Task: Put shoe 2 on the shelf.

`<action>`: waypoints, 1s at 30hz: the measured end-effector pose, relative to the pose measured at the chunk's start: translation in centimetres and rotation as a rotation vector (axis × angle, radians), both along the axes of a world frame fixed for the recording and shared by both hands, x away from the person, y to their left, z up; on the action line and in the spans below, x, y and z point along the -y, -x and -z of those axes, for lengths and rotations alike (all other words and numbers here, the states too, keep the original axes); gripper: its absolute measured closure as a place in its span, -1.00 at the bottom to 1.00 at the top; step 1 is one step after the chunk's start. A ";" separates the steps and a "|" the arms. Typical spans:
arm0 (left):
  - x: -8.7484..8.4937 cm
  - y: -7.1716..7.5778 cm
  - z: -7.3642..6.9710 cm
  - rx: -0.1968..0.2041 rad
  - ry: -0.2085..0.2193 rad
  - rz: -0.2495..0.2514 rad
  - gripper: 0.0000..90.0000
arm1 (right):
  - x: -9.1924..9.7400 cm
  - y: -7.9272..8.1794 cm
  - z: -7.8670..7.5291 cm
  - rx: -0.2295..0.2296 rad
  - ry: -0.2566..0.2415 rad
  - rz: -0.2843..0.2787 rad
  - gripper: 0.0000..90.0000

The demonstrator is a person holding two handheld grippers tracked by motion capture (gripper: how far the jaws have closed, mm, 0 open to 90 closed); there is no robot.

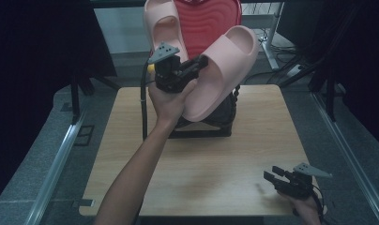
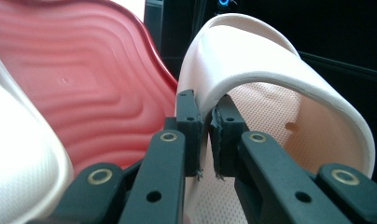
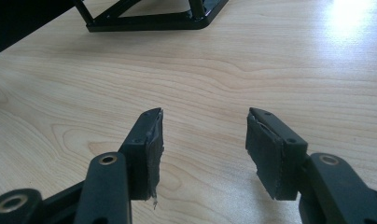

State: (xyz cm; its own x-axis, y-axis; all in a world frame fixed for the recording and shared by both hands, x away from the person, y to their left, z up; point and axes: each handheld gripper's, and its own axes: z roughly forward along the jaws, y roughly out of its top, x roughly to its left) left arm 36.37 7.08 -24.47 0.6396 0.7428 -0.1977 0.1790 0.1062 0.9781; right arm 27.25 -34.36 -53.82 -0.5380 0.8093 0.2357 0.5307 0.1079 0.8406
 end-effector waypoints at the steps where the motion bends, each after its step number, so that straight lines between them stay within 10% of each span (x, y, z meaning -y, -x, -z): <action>1: 0.0 0.0 0.0 0.000 0.000 0.000 0.86 | 0.0 0.0 0.0 0.001 0.000 -0.001 0.03; 21: 1.9 -5.0 -4.7 -0.013 -0.013 -0.126 0.85 | 0.6 0.0 -0.3 0.010 -0.024 0.013 0.03; 30: 3.4 -7.9 -4.8 -0.027 0.010 -0.224 0.84 | 0.7 0.1 -0.4 0.012 -0.035 0.012 0.03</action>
